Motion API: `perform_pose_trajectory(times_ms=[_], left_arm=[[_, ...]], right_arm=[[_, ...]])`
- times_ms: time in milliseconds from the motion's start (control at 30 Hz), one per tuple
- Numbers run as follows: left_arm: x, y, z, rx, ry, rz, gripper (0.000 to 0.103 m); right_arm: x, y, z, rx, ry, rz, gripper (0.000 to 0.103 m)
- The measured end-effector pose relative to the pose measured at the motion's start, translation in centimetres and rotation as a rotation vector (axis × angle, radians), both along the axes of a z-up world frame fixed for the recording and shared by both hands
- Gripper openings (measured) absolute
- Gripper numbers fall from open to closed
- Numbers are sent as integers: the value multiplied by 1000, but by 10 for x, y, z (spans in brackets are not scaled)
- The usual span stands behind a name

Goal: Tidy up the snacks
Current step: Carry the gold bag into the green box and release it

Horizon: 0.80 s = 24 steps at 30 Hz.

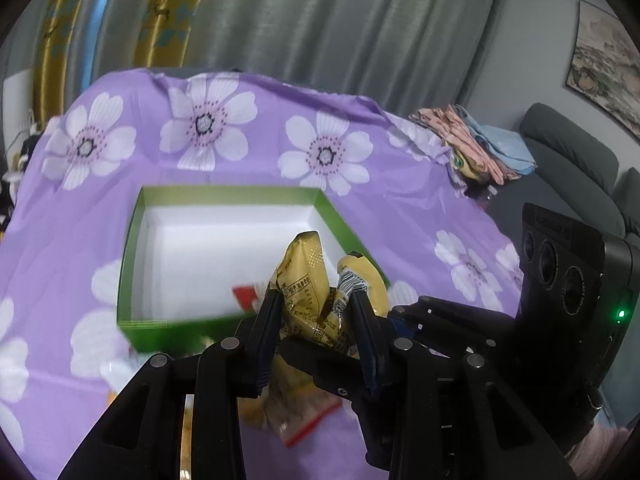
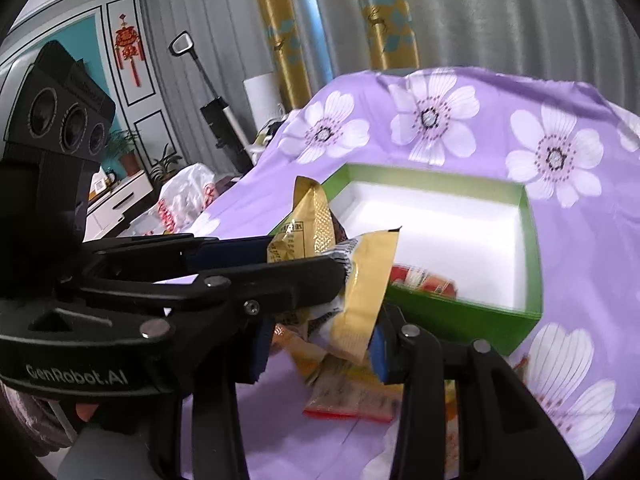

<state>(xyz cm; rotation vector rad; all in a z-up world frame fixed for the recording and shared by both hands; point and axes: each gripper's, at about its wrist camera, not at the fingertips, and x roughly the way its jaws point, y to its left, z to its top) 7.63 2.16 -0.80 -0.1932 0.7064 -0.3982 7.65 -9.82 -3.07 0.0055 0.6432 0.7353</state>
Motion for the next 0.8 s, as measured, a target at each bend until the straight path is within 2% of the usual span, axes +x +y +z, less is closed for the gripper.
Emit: perform_pose_trajectory(times_ms=[400, 733, 800], left_arm=[[60, -2, -13, 20, 28, 25, 36], [85, 3, -34, -5, 105, 66, 36], [85, 4, -34, -2, 117, 78, 40]], right_arm=[[65, 0, -11, 18, 39, -15, 40], [91, 10, -28, -36, 103, -55, 44], [92, 11, -30, -59, 100, -78, 47]])
